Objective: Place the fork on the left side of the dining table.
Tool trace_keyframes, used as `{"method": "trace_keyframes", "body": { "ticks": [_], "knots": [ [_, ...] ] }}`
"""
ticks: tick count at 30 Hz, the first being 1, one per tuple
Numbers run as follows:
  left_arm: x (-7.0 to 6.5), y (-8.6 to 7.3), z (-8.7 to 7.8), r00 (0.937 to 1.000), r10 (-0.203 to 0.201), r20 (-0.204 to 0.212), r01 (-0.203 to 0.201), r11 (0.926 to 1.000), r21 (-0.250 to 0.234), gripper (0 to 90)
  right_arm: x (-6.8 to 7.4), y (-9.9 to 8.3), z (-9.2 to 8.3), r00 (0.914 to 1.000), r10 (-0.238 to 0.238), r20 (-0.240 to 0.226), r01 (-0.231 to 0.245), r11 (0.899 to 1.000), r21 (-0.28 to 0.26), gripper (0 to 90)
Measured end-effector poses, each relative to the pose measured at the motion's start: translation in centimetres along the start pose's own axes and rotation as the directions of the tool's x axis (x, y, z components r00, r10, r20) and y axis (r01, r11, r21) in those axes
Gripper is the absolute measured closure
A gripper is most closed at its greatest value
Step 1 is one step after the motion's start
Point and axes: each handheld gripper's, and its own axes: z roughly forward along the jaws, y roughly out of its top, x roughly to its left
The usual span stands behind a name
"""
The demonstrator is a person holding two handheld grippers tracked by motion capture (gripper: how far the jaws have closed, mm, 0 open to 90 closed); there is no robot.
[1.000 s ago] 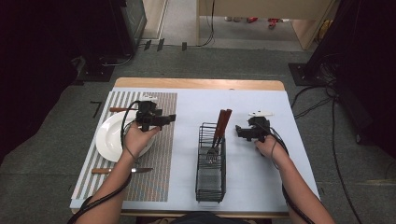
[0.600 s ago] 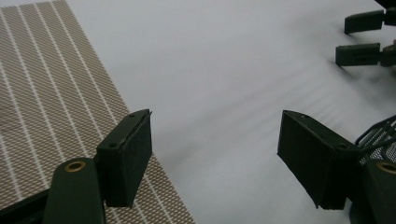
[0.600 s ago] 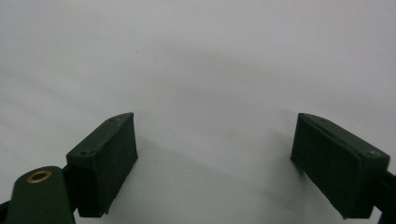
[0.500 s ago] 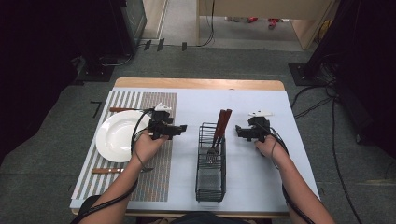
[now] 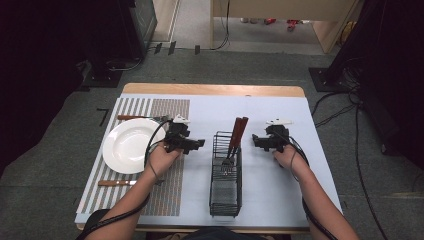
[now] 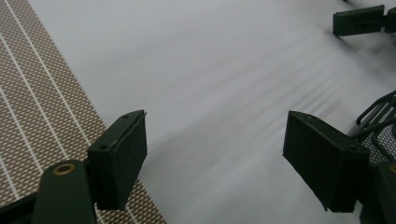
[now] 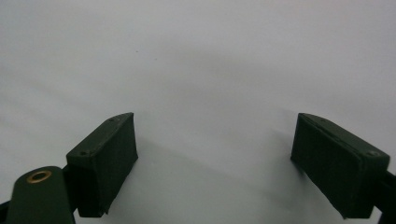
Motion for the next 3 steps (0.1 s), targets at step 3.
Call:
{"method": "trace_keyframes", "body": {
  "ticks": [3],
  "knots": [
    [0.05, 0.01, 0.04, 1.0000, -0.002, 0.003, 0.002, 1.0000, 0.003, 22.1, 0.00, 0.00, 0.00, 1.0000, 0.000, 0.000, 0.000, 1.000, 0.000, 14.0]
  ]
}}
